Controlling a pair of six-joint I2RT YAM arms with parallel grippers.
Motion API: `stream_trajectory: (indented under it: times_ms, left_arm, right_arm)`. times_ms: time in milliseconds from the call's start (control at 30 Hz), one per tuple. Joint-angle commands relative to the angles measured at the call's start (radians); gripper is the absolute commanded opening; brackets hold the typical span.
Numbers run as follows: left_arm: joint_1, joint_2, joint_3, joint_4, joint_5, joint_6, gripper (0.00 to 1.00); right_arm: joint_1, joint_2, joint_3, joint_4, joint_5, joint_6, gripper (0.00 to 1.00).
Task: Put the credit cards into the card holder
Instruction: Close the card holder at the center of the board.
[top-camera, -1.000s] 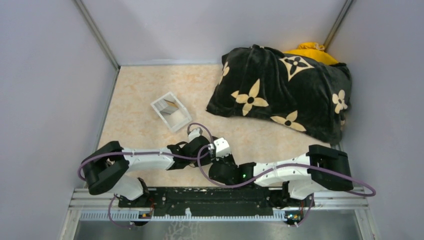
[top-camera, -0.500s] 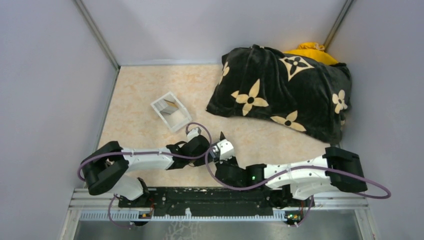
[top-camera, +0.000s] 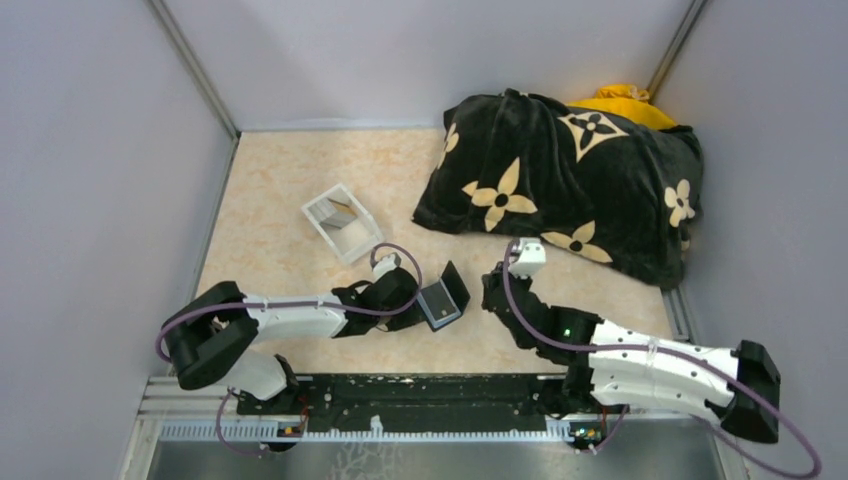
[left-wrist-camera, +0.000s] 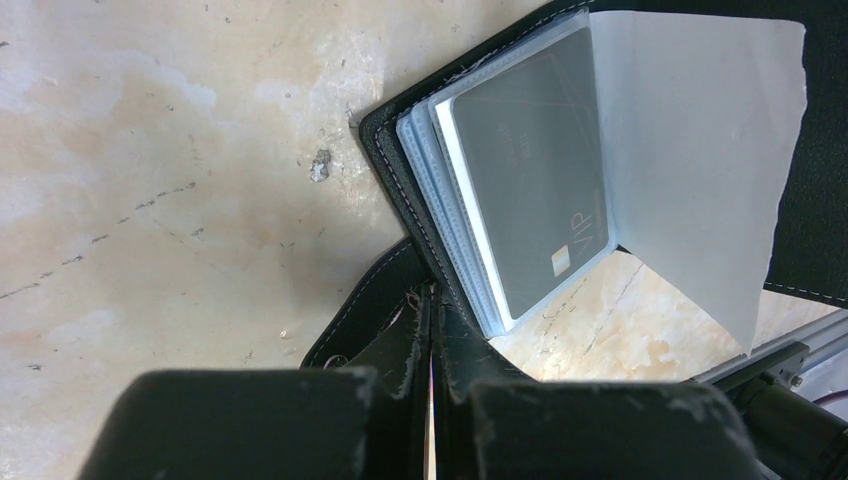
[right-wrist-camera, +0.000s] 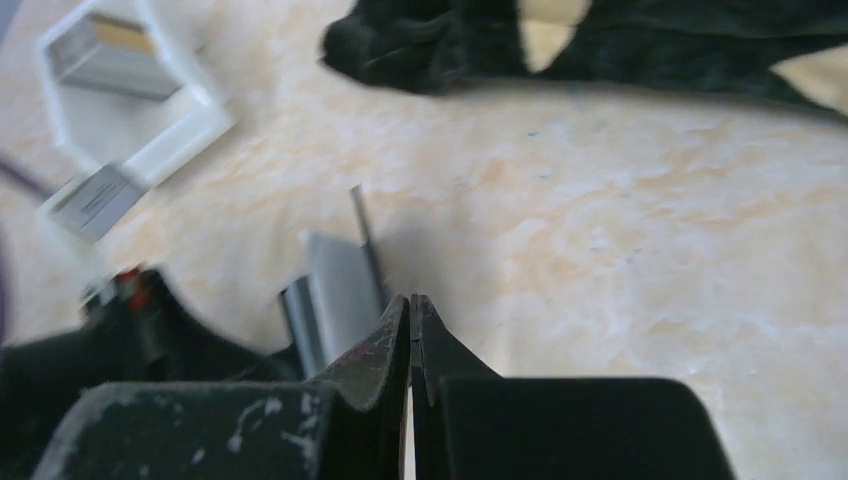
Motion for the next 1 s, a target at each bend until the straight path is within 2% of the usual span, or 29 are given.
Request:
stream_trajectory:
  times_ms: [0, 167, 367, 500, 967]
  left_arm:
    - [0.017, 0.055, -0.047, -0.137, -0.034, 0.032, 0.00]
    - [0.023, 0.051, -0.040, -0.143, -0.033, 0.041, 0.00]
    - [0.036, 0.063, -0.036, -0.139, -0.028, 0.053, 0.00]
    - [0.040, 0.081, -0.035, -0.124, -0.020, 0.059, 0.00]
    - [0.058, 0.105, -0.032, -0.093, 0.002, 0.077, 0.00]
  right_arm:
    - [-0.240, 0.022, -0.051, 0.093, -0.207, 0.022, 0.00]
    - [-0.434, 0.152, -0.118, 0.309, -0.478, 0.059, 0.00]
    - [-0.469, 0.292, -0.129, 0.503, -0.678, 0.093, 0.00]
    - [-0.462, 0.299, -0.140, 0.557, -0.723, 0.102, 0.00]
    - [-0.391, 0.377, -0.142, 0.584, -0.766, 0.126, 0.00]
